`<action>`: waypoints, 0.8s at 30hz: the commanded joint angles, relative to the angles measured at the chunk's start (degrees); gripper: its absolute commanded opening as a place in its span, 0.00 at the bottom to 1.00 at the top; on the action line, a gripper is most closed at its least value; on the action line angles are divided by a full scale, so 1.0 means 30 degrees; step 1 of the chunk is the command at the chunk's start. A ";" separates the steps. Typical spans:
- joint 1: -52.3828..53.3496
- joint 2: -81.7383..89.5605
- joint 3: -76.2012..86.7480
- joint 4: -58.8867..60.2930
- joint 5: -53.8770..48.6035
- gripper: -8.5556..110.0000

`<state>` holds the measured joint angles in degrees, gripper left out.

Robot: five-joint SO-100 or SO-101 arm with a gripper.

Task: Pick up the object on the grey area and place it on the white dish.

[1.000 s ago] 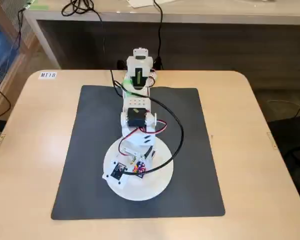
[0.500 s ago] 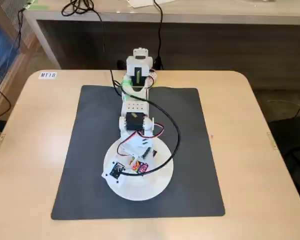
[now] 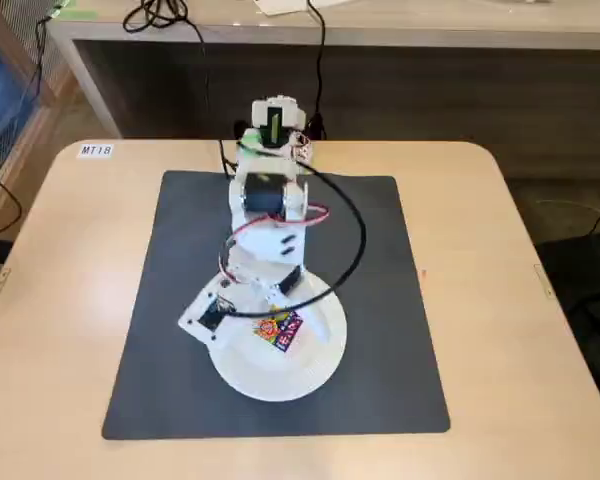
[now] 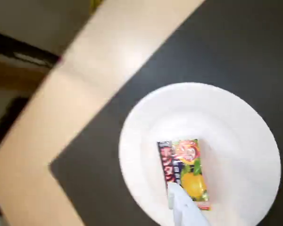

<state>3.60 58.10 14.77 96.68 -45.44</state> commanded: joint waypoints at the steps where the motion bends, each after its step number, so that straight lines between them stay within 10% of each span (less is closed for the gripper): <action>1: -0.0176 0.6094 -0.0732 -0.0674 0.4600 0.33; 5: -0.0439 1.0283 -0.0469 -0.1670 1.0840 0.08; 12: -0.1260 1.3213 0.0322 -0.1670 1.4561 0.07; 24: -0.1406 1.8076 0.6621 -1.3389 1.7080 0.07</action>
<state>-0.35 108.19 28.65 63.28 4.04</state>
